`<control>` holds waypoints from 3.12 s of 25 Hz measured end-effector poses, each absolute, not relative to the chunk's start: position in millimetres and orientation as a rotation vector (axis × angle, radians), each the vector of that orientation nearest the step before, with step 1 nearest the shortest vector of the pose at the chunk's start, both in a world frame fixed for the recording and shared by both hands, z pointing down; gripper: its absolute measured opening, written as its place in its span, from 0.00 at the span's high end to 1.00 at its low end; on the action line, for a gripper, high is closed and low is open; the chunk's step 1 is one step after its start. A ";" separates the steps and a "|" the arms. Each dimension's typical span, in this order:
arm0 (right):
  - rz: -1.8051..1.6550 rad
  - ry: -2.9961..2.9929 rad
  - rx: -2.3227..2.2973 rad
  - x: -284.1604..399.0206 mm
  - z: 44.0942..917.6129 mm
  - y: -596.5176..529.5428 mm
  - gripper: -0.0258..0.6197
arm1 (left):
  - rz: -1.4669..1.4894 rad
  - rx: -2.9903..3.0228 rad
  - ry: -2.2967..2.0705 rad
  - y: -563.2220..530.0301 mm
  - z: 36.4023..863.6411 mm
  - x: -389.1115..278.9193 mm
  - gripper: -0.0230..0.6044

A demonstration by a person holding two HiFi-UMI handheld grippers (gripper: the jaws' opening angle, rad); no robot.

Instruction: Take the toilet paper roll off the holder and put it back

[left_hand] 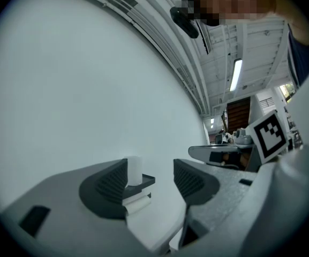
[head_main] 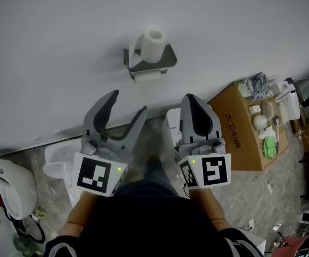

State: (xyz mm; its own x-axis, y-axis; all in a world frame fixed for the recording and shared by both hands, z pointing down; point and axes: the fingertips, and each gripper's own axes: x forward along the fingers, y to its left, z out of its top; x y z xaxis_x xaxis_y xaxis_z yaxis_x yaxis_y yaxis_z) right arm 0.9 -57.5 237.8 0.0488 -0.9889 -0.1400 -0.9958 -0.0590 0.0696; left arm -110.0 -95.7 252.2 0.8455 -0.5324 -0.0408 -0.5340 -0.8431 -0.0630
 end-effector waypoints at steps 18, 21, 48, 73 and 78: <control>0.223 2.273 -2.064 62.8 238.7 -156.7 0.94 | -0.013 -2.870 1.066 -177.7 254.2 -44.8 0.56; 0.229 2.298 -2.028 70.1 236.7 -168.7 0.94 | -0.019 -2.864 1.098 -187.5 257.6 -36.7 0.56; 0.170 2.499 -1.648 100.7 243.4 -218.9 0.94 | -0.057 -2.740 1.438 -212.3 268.0 4.5 0.48; 0.146 2.509 -1.639 126.1 253.4 -222.6 0.94 | -0.158 -2.621 1.470 -260.6 291.9 26.7 0.47; 0.148 2.511 -1.633 129.5 252.9 -222.2 0.94 | -0.176 -2.636 1.500 -265.8 296.8 25.0 0.47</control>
